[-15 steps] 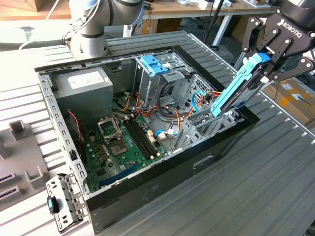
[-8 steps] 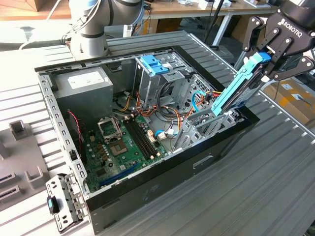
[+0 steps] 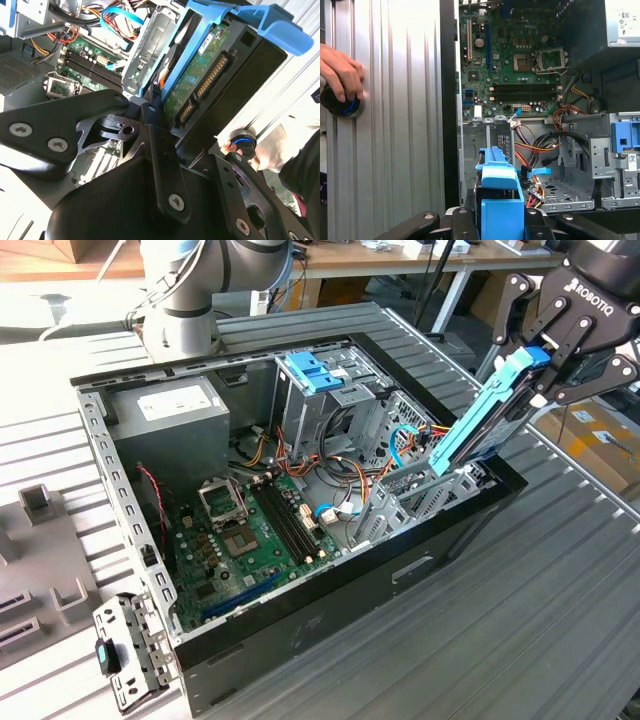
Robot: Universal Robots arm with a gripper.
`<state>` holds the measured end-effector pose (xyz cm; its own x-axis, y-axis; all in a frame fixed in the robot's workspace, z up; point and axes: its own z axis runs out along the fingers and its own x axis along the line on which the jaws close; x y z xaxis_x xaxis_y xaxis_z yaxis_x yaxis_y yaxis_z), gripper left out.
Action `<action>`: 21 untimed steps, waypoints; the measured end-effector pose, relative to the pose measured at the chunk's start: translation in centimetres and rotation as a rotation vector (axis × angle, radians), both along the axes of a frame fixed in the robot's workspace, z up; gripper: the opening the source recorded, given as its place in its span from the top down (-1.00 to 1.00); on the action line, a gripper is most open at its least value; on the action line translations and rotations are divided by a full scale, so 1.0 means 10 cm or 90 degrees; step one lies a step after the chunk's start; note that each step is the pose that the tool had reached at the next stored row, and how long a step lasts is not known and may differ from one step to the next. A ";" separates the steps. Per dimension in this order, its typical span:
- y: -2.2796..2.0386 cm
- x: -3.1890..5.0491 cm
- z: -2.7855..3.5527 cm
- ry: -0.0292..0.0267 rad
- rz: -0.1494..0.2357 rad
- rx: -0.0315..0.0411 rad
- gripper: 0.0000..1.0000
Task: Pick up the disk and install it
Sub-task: 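Insert the disk into the insertion slot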
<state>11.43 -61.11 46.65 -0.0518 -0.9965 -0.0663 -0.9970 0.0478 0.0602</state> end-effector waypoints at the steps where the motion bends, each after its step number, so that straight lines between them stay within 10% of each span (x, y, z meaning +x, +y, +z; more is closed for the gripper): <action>1: 0.000 -0.007 0.000 0.0000 0.000 0.0000 0.28; 15: 0.011 -0.227 -0.055 0.0000 0.000 0.0002 0.28; 21: 0.083 -0.252 -0.125 0.0000 0.001 0.0002 0.28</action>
